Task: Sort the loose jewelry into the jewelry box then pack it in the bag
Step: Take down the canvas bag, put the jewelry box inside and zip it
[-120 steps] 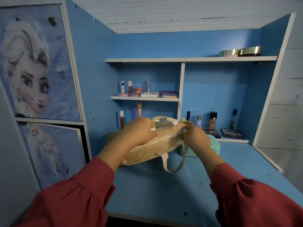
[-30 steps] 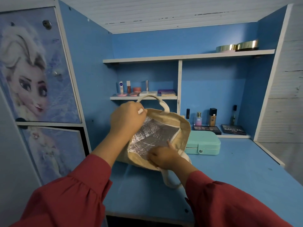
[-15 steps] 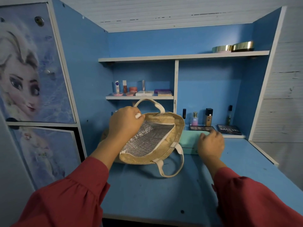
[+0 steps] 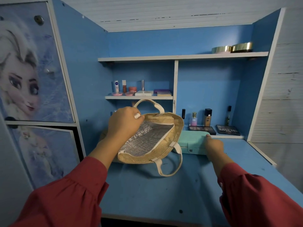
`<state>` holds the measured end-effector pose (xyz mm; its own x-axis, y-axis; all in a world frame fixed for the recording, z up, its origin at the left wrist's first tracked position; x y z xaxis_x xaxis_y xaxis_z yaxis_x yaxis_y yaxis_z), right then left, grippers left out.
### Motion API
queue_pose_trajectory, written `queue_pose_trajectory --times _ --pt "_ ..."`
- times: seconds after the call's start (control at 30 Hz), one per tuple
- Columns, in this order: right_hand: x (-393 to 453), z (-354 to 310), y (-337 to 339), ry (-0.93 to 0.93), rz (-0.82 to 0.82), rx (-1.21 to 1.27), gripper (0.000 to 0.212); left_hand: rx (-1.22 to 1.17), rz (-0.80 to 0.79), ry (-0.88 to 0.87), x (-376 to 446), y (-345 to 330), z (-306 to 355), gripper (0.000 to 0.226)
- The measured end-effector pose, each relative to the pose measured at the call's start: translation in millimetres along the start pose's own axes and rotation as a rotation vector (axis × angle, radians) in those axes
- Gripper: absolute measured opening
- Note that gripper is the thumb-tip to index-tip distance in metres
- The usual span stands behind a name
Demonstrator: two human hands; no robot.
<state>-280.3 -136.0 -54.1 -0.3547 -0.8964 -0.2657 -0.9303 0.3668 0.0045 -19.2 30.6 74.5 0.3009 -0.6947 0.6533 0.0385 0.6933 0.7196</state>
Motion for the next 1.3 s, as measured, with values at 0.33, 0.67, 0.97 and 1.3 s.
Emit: queue_pose_trajectory --times 0.33,0.67,0.97,1.3 --pt "-27.1 5.0 -8.5 -0.215 -0.307 0.324 0.041 0.002 -0.009 -0.005 -1.4 0.1 2.0 0.02" --pt "-34.7 5.4 -1.4 -0.105 -0.058 0.466 0.067 -0.014 -0.006 -0.004 -0.8 0.5 1.3 0.02" --pt "-77.1 -47.4 16.7 0.239 0.106 0.545 0.059 -0.037 -0.008 0.005 5.8 -1.6 -0.3 0.019" --pt "-116.6 -41.2 -1.2 0.095 -0.184 0.64 0.052 -0.049 -0.014 0.042 17.4 1.2 -4.8 0.019"
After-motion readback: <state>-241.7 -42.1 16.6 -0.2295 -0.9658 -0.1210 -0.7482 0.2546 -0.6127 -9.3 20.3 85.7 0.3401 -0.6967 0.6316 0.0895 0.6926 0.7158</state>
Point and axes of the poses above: each hand's wrist, its own x-axis towards the middle knuckle, its own y-axis out of the back of the hand, z = x × y, the point moved 2 cm from there along x, towards the middle knuckle, and after that the axes turned 11 degrees about x, right-handed, at the moved point
